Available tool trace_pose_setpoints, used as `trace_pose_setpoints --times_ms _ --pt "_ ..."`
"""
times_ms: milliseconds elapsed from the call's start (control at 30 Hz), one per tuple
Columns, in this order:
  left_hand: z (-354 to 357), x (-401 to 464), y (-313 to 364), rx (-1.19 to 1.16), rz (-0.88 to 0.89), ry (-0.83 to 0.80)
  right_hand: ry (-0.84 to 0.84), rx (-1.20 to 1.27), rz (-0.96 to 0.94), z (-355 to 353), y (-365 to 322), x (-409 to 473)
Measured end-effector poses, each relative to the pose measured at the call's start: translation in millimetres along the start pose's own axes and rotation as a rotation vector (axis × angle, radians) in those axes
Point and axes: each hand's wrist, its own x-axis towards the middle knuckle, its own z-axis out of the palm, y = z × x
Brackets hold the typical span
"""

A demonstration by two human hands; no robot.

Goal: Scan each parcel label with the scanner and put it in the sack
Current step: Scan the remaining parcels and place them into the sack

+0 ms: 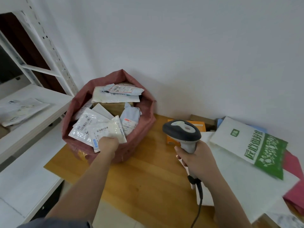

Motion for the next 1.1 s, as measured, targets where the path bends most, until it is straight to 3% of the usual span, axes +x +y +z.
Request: trace_pose_setpoints --times_ms 233,367,667,867,967,1100 --pt "-9 -9 -22 0.491 0.411 -0.008 -0.067 -0.049 0.036 8 8 -2" --pt "-9 -1 -28 0.700 0.554 0.051 -0.068 -0.072 0.036 14 7 -1" --pt "-18 -2 -31 0.415 0.825 -0.046 -0.105 -0.061 0.018 31 -2 -1" --pt "-32 -9 -30 0.455 0.774 -0.236 -0.122 -0.046 -0.003 32 -5 -2" --pt "-36 -11 -35 0.387 0.772 -0.195 -0.117 -0.038 -0.012 29 -4 -4" --pt "-41 -21 -33 0.245 0.886 0.028 -0.114 -0.013 -0.020 23 -1 -7"
